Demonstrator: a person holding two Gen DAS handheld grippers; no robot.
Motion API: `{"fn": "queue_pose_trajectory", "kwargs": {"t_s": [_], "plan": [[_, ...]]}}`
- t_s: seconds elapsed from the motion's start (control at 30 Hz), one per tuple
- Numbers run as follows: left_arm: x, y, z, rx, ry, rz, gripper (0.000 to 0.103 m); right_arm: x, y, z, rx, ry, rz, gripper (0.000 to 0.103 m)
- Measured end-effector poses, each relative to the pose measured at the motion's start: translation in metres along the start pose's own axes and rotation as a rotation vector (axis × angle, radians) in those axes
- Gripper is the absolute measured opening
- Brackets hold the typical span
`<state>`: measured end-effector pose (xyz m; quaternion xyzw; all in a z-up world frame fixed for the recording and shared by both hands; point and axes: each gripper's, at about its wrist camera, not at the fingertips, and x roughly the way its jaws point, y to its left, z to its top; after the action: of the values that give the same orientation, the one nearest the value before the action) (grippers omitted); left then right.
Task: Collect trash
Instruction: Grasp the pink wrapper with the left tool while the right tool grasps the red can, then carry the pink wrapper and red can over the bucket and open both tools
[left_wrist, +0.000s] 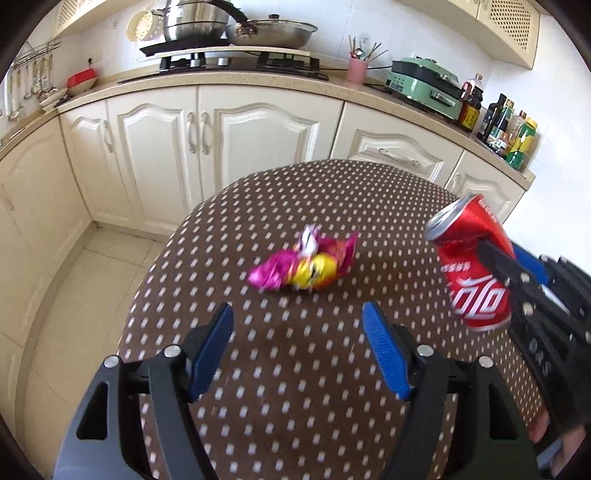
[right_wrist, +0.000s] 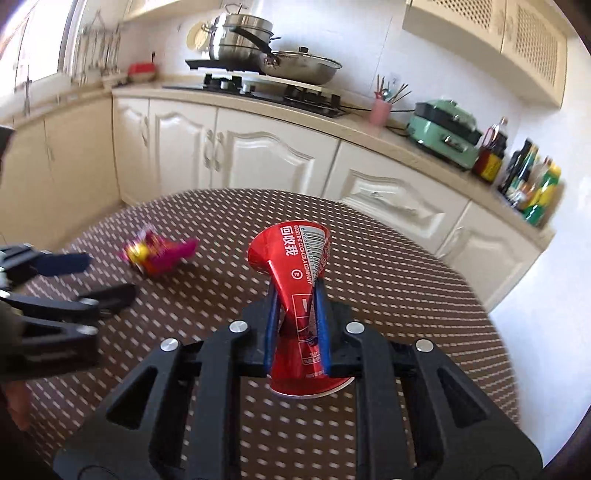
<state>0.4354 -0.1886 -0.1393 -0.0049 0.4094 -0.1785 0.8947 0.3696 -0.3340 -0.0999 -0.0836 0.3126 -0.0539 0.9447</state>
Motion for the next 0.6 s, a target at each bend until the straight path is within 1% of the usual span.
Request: {"fn": "queue_pose_trajectory", "kwargs": {"t_s": [0.1,0.17,0.23,0.3,0.33,0.37,0.4,0.5,0.6], "plan": [[0.011,-0.008,0.016,0.030,-0.013,0.028,0.072,0.004,0.005,0.003,0.013,-0.003,0.017,0.018],[0.017,-0.013,0.021,0.048,-0.018,0.033,0.072,0.003,0.006,0.003,0.022,-0.011,0.020,0.018],[0.027,-0.020,0.027,0.079,-0.005,0.040,0.072,0.004,0.003,0.004,0.036,-0.018,0.032,0.018],[0.037,-0.022,0.029,0.098,0.009,0.068,0.071,0.002,0.005,0.003,0.039,-0.021,0.035,0.018],[0.039,-0.022,0.030,0.099,0.008,0.073,0.066,0.002,0.005,0.003,0.042,-0.023,0.037,0.018],[0.039,-0.022,0.031,0.097,0.005,0.069,0.056,0.002,0.005,0.002,0.043,-0.023,0.038,0.018],[0.040,-0.021,0.031,0.097,0.010,0.059,0.052,0.001,0.006,0.002,0.042,-0.024,0.037,0.018],[0.033,-0.019,0.029,0.110,0.002,0.048,0.049,-0.001,0.008,0.001,0.040,-0.024,0.039,0.018],[0.013,-0.014,0.023,0.112,-0.035,0.042,0.049,-0.007,0.011,0.002,0.049,-0.024,0.070,0.018]]}}
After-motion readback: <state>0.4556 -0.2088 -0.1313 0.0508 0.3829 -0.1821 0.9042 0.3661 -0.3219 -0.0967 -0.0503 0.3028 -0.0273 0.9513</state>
